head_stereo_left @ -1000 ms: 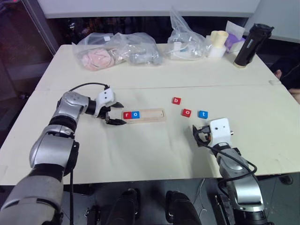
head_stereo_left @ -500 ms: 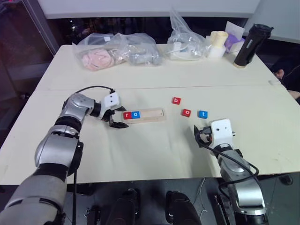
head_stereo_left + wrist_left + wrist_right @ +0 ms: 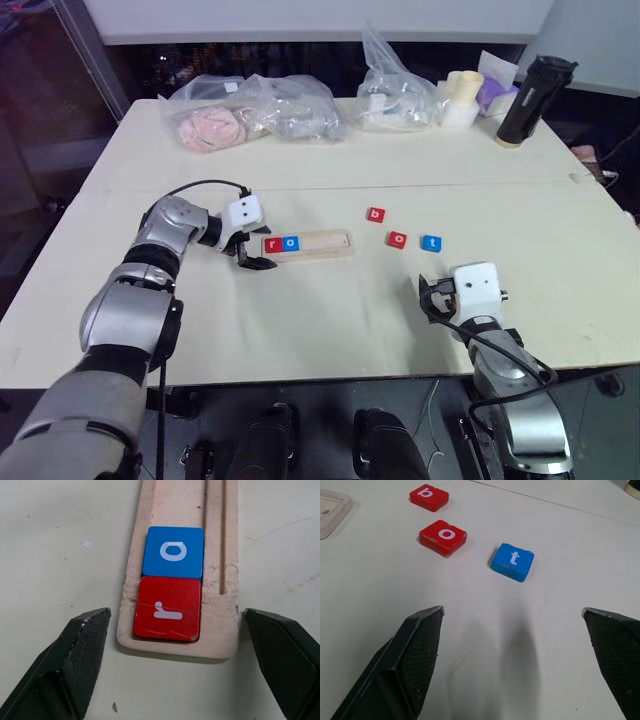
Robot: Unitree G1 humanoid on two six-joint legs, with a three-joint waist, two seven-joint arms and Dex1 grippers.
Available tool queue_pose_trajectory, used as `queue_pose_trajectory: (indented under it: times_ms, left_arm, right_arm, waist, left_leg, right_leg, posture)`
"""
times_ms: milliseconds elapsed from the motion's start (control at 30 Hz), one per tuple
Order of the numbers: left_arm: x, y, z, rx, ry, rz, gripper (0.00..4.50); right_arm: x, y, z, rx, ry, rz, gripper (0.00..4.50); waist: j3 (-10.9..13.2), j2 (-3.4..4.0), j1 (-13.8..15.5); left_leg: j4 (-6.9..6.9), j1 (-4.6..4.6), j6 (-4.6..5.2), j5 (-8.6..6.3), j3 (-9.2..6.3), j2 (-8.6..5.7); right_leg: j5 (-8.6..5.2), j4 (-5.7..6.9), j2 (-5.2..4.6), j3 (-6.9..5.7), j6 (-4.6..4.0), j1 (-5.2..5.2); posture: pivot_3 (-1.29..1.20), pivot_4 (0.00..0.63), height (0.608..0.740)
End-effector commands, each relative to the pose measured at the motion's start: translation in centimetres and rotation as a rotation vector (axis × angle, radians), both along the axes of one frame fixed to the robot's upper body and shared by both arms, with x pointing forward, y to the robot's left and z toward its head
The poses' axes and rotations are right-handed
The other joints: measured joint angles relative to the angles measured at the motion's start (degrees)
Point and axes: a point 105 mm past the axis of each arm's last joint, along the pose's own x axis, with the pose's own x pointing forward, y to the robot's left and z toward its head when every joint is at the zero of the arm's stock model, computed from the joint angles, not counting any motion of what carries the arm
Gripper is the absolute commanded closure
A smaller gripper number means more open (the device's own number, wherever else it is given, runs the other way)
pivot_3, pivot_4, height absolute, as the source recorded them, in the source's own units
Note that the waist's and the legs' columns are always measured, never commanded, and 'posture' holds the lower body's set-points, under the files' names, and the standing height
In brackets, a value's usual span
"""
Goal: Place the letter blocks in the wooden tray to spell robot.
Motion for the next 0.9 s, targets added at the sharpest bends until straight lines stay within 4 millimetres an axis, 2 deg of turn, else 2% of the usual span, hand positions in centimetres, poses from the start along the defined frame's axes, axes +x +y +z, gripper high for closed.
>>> queue_pose_trajectory:
  times_ms: [33, 67, 100, 267, 467, 900]
  left_arm:
    - [-0.6, 0.2, -1.2, 0.066, 0.048, -0.023, 0.79]
    - [-0.6, 0.2, -1.3, 0.067, 0.055, -0.024, 0.79]
    - [-0.7, 0.3, -1.4, 0.069, 0.064, -0.026, 1.3]
    - [-1.1, 0.3, -2.0, 0.094, 0.101, -0.037, 1.31]
    - [-1.3, -0.6, -1.9, 0.071, 0.114, -0.076, 1.31]
    - [-2.9, -3.8, -1.6, -0.016, 0.14, -0.273, 1.31]
  right_arm:
    - [-0.1, 0.1, 1.6, -0.007, -0.062, -0.003, 0.0]
    - [-0.1, 0.1, 1.6, -0.007, -0.061, -0.003, 0.0]
    - [-0.1, 0.1, 1.6, -0.007, -0.061, -0.003, 0.0]
    - [-0.1, 0.0, 1.7, -0.012, -0.063, -0.006, 0.0]
    - [-0.1, 0.0, 1.7, -0.011, -0.065, -0.014, 0.0]
    - [1.0, 0.8, 1.6, 0.005, -0.072, 0.011, 0.0]
  waist:
    - [0.0, 0.01, 0.0]
    - [0.0, 0.0, 0.0]
    - [0.0, 0.0, 0.0]
    - [0.0, 0.0, 0.0]
    - [-0.1, 0.0, 0.0]
    - [-0.1, 0.01, 0.1]
  left_leg:
    - [-0.01, 0.0, 0.0, 0.0, 0.01, 0.0]
    - [-0.01, 0.0, 0.0, 0.0, 0.01, 0.0]
    - [0.0, 0.0, 0.0, 0.0, 0.01, 0.0]
    - [0.0, 0.02, 0.0, 0.0, 0.01, 0.0]
    - [0.0, 0.02, 0.0, 0.0, 0.02, 0.0]
    - [0.01, 0.02, 0.01, 0.0, 0.01, -0.01]
  right_leg:
    - [0.0, 0.0, 0.0, 0.0, 0.01, 0.0]
    - [0.0, 0.0, 0.0, 0.0, 0.01, 0.0]
    - [0.01, 0.01, 0.0, 0.0, 0.01, 0.0]
    - [0.0, 0.03, 0.0, 0.0, 0.01, 0.0]
    - [0.01, 0.02, 0.0, 0.0, 0.02, 0.02]
    - [-0.01, 0.01, -0.01, 0.01, 0.02, 0.04]
  posture:
    - [0.0, 0.15, 0.738]
    - [0.0, 0.15, 0.738]
    - [0.0, 0.15, 0.738]
    - [0.0, 0.15, 0.738]
    - [0.0, 0.15, 0.738]
    - [0.0, 0.15, 0.738]
